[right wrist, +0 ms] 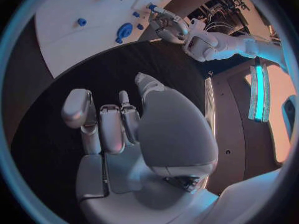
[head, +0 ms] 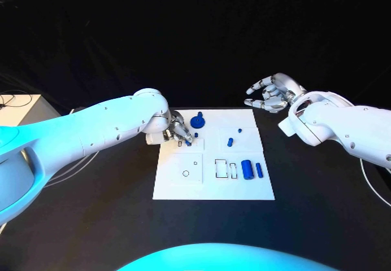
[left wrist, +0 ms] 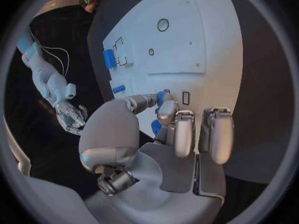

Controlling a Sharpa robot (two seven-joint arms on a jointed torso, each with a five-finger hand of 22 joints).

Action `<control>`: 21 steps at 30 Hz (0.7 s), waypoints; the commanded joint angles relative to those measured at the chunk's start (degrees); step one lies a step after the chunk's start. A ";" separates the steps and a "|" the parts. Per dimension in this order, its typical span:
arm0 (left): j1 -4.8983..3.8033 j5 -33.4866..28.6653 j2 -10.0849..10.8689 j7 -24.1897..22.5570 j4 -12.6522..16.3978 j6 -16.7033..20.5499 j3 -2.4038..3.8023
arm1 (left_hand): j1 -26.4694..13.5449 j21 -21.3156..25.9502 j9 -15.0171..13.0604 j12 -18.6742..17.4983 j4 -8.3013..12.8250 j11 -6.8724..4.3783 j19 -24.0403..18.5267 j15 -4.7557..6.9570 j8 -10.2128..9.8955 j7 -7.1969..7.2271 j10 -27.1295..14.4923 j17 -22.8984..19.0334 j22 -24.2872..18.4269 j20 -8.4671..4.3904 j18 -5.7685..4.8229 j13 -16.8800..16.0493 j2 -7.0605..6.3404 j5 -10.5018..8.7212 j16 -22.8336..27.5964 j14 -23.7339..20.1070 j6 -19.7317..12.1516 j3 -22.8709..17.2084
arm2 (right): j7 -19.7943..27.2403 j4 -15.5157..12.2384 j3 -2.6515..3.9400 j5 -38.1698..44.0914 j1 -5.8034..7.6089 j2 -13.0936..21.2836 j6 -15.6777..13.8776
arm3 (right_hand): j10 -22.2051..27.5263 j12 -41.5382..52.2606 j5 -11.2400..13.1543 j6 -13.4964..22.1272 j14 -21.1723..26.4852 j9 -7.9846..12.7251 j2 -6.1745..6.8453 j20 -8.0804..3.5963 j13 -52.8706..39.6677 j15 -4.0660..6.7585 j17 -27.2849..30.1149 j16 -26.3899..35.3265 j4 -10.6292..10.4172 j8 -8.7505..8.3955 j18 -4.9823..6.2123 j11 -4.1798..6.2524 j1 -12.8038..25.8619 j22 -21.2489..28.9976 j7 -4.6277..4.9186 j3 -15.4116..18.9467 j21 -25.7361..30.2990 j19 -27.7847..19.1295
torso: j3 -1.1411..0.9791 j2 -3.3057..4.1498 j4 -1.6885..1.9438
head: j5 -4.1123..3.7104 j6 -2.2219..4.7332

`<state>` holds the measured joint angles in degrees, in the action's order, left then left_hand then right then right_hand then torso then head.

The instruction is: Assemble the parts on the task board

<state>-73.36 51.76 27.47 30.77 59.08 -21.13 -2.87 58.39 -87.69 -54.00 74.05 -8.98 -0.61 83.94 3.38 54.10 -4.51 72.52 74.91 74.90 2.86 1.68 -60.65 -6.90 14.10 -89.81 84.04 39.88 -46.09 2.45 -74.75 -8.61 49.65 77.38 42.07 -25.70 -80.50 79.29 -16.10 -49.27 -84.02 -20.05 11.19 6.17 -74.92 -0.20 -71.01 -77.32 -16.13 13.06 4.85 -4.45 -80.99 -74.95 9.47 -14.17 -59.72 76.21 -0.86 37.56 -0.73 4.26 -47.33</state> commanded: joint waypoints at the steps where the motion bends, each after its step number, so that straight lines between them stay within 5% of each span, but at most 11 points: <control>1: -0.01 0.63 -0.14 0.04 -0.02 -2.74 0.05 | -0.37 -0.13 -0.07 -0.11 10.29 0.16 3.21 0.37 -0.38 0.77 0.38 15.09 10.46 -0.52 -0.57 -0.02 0.25 0.28 -0.19 5.96 1.09 -9.89 | 0.23 -0.03 0.00 0.47 -0.06 0.02 0.70 | 0.25 -0.22 0.09 0.47 -0.79 -0.05 0.12 0.04 -4.53 0.06 0.04 0.21 -0.02 0.22 1.06 -0.08 0.26 -1.36 0.01 -0.28 0.19 0.01 | 0.01 -0.04 -0.01 | -0.04 -0.18; 21: -0.03 1.67 -0.34 -0.23 0.09 -0.45 0.11 | -0.41 -0.15 -0.09 -0.03 10.29 0.15 3.24 0.38 -0.40 0.77 0.49 15.09 10.52 -0.52 -0.59 -0.17 0.32 0.42 -0.19 5.96 1.16 -9.84 | 0.18 -0.11 0.00 0.47 -0.08 0.05 0.68 | 0.25 -0.24 0.11 0.50 -0.82 -0.07 0.14 0.03 -4.50 0.06 0.04 0.25 -0.03 0.24 1.04 -0.07 0.36 -1.37 0.01 -0.32 0.14 0.12 | 0.04 -0.07 0.10 | -0.13 -0.58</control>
<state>-73.37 53.02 27.27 30.82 59.05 -21.91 -2.81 57.96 -87.70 -54.02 74.05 -8.98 -0.41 83.94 3.37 54.00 -4.30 72.72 74.91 74.90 2.87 1.68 -60.77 -7.33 14.20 -89.81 84.04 40.46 -46.09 2.40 -74.81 -8.62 49.65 77.33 42.14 -25.68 -80.49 79.29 -16.10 -49.27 -84.02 -20.04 11.19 6.17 -74.91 -0.19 -71.01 -77.32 -16.13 13.06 4.85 -4.46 -80.99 -74.93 9.47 -14.17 -59.72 76.21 -0.81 37.51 -0.68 4.11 -47.86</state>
